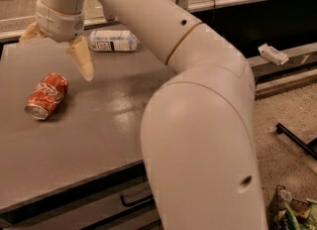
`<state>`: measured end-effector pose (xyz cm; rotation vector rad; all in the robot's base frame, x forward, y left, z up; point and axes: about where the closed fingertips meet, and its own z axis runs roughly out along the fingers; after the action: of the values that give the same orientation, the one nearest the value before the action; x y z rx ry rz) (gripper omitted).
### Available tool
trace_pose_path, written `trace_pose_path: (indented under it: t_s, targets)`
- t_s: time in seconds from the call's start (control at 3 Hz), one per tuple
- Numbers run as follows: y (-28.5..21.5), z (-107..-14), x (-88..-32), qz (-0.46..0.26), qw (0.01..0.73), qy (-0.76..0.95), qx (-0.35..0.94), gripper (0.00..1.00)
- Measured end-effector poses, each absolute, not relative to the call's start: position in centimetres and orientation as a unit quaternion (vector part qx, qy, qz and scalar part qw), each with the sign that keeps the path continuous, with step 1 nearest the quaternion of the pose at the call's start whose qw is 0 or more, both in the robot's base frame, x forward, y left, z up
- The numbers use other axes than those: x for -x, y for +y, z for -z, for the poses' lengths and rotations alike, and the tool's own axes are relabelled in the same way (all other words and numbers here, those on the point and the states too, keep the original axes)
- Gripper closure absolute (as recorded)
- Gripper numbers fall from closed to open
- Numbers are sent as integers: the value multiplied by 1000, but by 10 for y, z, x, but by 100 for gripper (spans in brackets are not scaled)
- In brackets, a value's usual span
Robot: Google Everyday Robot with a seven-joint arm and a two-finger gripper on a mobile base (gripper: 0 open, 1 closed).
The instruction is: Pick coke can
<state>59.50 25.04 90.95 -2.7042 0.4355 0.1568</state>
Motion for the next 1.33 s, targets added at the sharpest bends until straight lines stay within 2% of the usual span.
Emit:
trace_pose_path:
  t_s: [0.33,1.0,1.33]
  targets:
    - [259,-873,-584,-63,170,105,978,2]
    - [254,-845,-555,-63,109,68,990,48]
    - [251,-845,-547,-66,111,67,989,70]
